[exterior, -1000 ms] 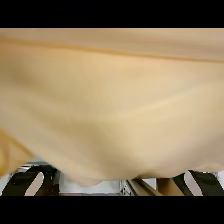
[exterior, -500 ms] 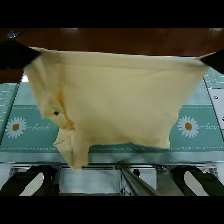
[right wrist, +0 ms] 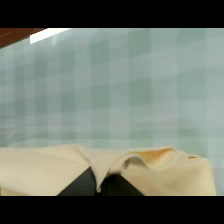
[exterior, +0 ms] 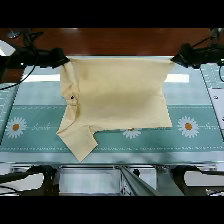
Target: Fold the shirts.
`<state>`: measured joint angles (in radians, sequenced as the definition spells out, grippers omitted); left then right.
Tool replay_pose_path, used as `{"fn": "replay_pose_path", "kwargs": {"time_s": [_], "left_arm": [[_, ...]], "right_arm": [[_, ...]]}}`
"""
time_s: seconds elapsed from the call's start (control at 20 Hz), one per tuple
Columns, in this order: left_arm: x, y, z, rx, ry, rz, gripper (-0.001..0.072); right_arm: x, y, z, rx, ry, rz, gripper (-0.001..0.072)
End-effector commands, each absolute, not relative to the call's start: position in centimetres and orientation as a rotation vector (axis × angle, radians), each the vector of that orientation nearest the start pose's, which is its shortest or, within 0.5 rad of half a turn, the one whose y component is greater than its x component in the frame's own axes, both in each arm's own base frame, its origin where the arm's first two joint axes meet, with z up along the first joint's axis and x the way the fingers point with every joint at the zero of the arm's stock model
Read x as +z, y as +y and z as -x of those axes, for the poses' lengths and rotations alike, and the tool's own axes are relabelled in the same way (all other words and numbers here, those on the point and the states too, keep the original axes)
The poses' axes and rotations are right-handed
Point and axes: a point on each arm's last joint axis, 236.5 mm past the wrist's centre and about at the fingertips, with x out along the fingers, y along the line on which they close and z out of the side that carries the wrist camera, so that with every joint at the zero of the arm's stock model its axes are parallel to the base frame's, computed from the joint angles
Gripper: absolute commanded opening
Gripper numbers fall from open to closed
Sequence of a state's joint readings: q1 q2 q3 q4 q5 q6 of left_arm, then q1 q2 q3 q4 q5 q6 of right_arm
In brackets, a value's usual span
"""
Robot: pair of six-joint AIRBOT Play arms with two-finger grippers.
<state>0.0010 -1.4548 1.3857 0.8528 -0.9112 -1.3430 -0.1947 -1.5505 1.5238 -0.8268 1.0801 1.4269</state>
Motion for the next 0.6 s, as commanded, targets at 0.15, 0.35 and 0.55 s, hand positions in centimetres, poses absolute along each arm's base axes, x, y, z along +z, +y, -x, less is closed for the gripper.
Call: {"fn": "replay_pose_path", "kwargs": {"time_s": [0.15, 0.35, 0.55], "left_arm": [[3.7, -12.7, -48.8, -0.394, 1.102, 0.608, 0.0706], [1.4, -1.9, -40.1, -0.242, 1.464, 0.416, 0.0703], [-1.0, 5.3, -31.2, 0.02, 1.457, 0.57, 0.0701]], "right_arm": [[5.8, 6.5, -54.1, 0.378, 0.981, -0.921, 0.0622], [5.3, 2.1, -46.4, 0.432, 1.208, -0.764, 0.0618], [0.0, -3.3, -36.4, 0.14, 1.444, -0.64, 0.0618]]}}
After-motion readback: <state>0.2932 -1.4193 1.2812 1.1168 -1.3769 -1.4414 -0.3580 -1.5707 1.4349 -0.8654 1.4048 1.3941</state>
